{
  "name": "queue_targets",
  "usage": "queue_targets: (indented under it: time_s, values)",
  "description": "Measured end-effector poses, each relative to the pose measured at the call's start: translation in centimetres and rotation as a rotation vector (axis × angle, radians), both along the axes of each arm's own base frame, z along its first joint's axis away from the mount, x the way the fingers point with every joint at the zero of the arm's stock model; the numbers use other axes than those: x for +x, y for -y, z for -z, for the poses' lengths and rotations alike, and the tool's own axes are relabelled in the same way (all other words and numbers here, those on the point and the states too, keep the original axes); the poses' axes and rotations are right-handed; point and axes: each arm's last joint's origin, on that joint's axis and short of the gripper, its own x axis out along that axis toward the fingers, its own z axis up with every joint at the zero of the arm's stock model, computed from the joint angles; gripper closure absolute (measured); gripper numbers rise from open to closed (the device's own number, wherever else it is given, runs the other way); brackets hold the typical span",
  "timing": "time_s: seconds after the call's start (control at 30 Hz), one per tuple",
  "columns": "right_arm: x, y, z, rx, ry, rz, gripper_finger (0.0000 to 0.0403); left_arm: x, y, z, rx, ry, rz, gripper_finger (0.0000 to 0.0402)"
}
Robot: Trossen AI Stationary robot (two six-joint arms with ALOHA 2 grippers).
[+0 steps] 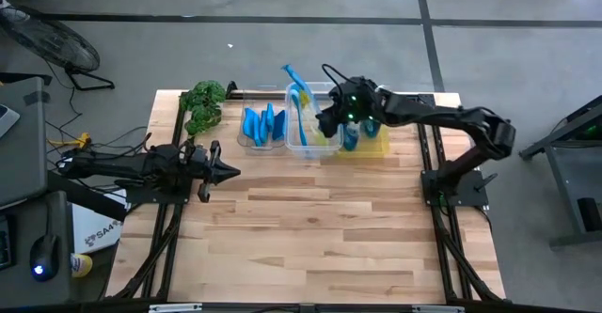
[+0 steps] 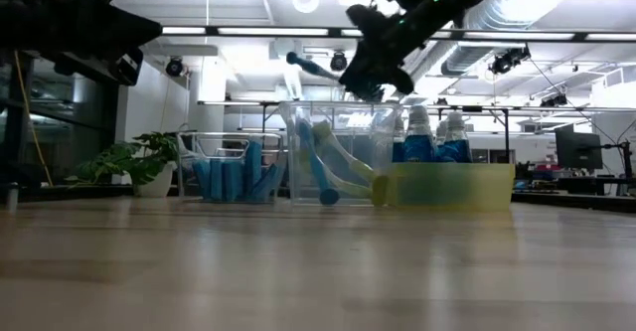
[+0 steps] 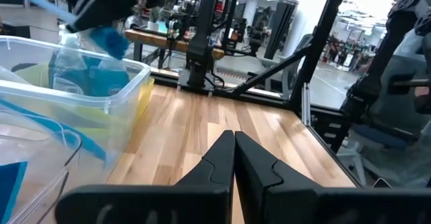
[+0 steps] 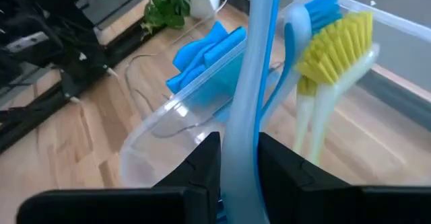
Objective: Pick & Place Kitchen Sink Supplies
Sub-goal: Put the dishwashing brush into the white bin
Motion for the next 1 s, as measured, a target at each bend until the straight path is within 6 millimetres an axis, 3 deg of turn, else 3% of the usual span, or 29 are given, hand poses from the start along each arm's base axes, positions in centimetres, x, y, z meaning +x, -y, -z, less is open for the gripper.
queue_targets:
  time_s: [0.17, 0.37, 0.77, 1.0]
  values:
    - [2.0, 1.8, 0.6, 0.025, -0.068, 0.011, 0.0334, 0.0, 0.0, 0.1, 0.001, -0.012, 0.0, 0.0399]
    - [3.1, 2.4, 1.1, 0.16, -0.077, 0.125, 0.0334, 0.0, 0.0, 0.1, 0.001, -0.018, 0.0, 0.0399]
    - [2.9, -0.2, 2.2, 0.176, -0.242, 0.247, 0.0334, 0.0, 0.0, 0.1, 0.001, -0.017, 0.0, 0.0399]
    - [3.0, -1.0, 2.3, 0.169, -0.253, 0.325, 0.0334, 0.0, 0.0, 0.1, 0.0, -0.017, -0.001, 0.0399]
